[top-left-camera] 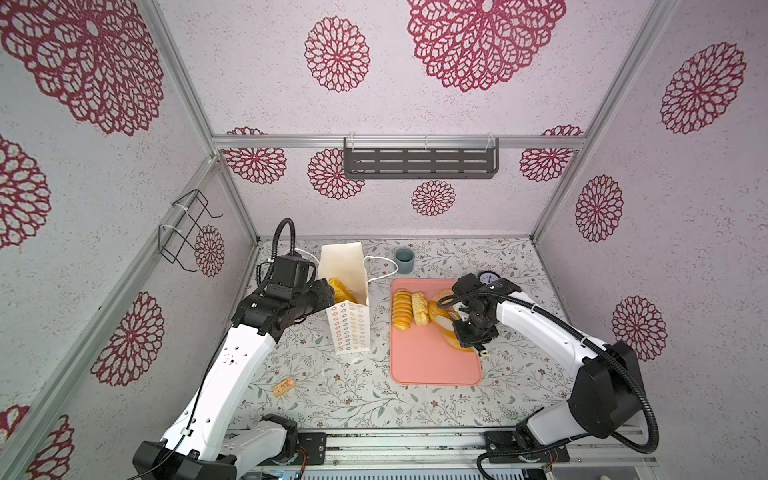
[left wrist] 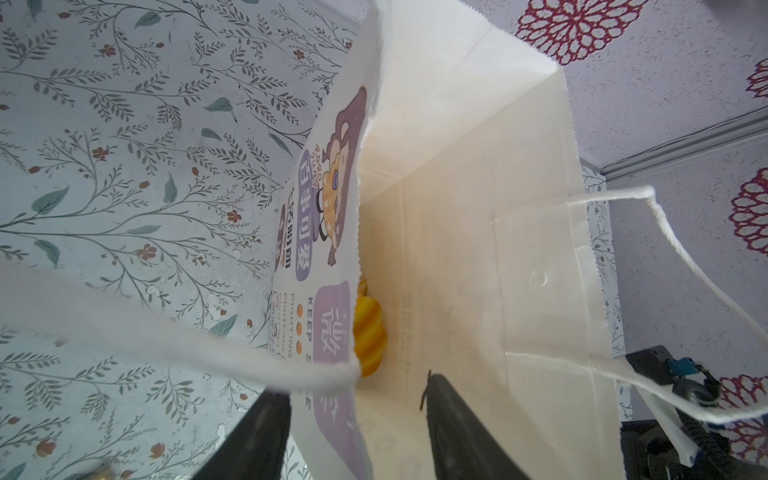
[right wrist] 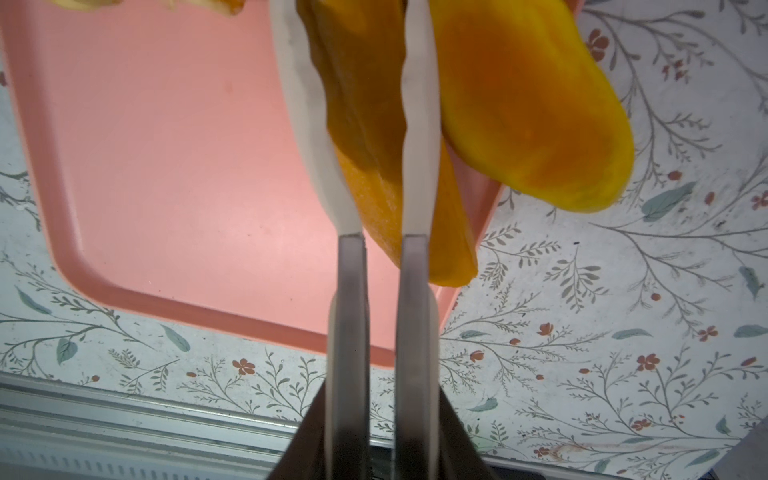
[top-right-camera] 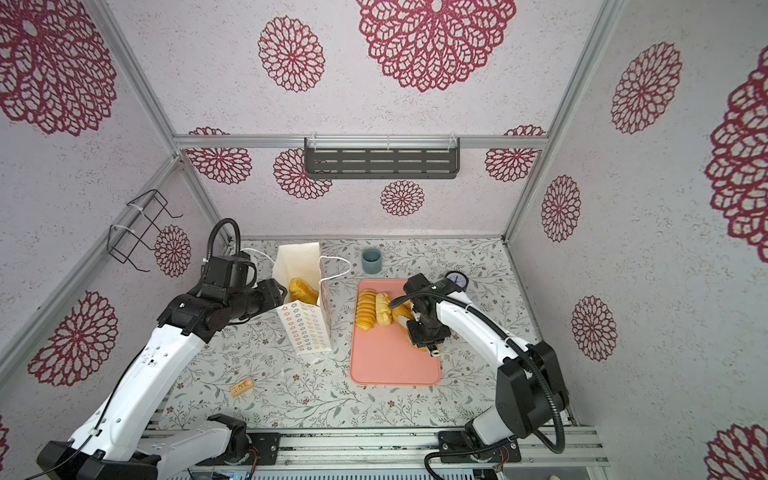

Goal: Place the fake bread into the paper bag
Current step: 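Lower the tongs onto the long golden bread roll and pinch it, then lift the golden bread roll upright with the right gripper's tongs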

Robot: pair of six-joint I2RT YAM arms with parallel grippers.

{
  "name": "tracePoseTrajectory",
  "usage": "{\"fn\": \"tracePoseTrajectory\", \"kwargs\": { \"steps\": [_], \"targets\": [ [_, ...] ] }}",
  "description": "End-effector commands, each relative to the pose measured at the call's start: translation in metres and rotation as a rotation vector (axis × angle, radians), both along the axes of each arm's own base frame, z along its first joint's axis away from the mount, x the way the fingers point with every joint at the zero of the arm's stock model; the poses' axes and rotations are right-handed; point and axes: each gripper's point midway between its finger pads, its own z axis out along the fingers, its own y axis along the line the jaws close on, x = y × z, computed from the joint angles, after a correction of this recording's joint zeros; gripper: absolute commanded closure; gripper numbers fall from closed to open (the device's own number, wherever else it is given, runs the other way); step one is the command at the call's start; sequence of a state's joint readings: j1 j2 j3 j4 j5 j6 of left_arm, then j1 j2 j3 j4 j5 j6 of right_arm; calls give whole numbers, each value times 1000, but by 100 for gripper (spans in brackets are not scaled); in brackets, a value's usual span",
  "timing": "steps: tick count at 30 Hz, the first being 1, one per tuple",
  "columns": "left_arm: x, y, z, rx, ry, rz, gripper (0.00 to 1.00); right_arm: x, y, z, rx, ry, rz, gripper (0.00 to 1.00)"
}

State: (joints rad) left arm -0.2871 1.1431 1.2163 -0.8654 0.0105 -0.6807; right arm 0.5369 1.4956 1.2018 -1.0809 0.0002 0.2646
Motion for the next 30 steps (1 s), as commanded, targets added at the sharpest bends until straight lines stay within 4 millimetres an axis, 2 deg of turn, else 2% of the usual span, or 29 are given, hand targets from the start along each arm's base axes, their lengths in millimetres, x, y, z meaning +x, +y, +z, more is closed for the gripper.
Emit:
{"fn": "tracePoseTrajectory", "kwargs": {
  "steps": [1,7,18,30],
  "targets": [
    [3,3,7,2,-28,8,44,4,1,21,30,-54,1,79],
    [3,4,10,1,-30,10,44,-1,-1,36,53,-85,-18,89],
    [2,5,14,2,-36,14,41,-1,-2,57,93,-143,-46,99],
    [2,5,16,0,-36,15,61,4,2,88,171,-222,-83,100]
  ]
}}
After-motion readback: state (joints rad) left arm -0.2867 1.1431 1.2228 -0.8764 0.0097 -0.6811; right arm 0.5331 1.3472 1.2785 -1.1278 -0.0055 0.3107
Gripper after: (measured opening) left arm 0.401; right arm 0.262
